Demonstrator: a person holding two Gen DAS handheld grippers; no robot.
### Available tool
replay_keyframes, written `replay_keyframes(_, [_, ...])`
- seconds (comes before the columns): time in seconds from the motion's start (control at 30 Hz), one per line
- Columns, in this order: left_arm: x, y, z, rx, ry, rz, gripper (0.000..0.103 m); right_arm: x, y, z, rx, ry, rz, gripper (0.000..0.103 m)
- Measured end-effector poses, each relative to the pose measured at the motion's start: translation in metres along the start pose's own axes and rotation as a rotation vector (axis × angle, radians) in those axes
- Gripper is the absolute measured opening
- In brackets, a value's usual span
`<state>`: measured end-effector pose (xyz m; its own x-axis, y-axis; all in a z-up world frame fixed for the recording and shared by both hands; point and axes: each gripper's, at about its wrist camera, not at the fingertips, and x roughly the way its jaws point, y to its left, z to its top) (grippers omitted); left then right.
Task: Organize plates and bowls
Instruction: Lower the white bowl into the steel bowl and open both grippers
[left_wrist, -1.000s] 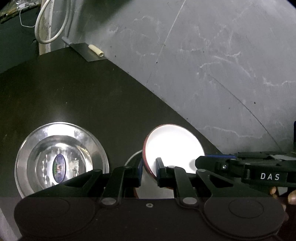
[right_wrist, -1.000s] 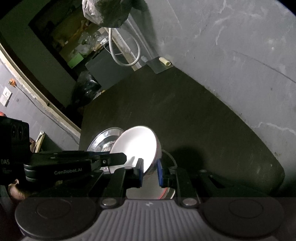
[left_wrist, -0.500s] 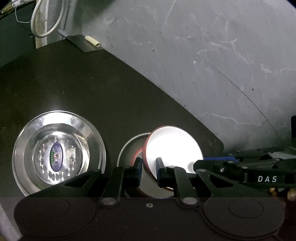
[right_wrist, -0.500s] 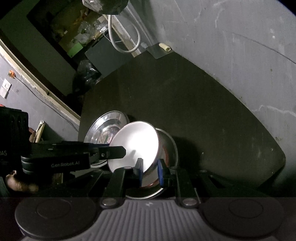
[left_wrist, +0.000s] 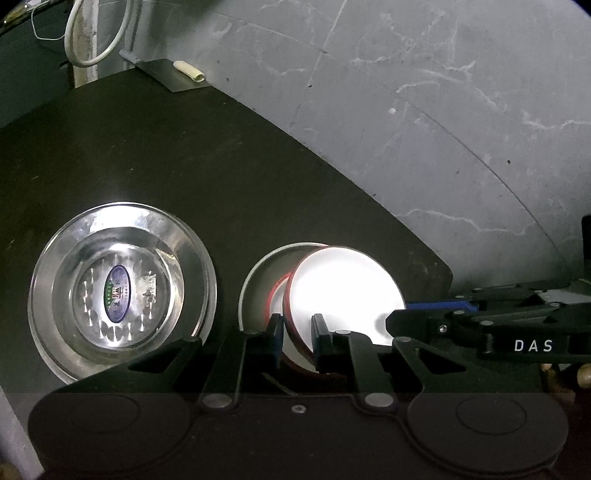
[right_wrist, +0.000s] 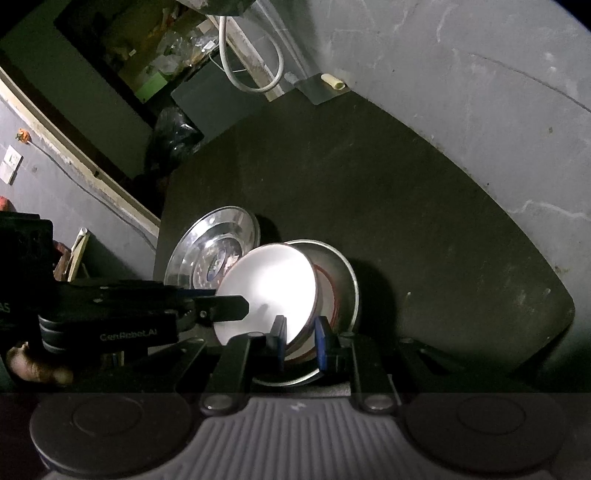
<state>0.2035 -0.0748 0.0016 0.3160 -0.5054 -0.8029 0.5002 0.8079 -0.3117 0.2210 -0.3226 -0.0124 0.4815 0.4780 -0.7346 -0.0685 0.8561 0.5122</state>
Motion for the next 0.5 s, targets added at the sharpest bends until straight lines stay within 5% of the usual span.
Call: replay_keyframes(0.5, [0.0025,0.0011,-0.0029,-0.015,0.026,0.013,0.016,0.0076,0.0008,0.0022,-0.009,0.030,0.002,0.019])
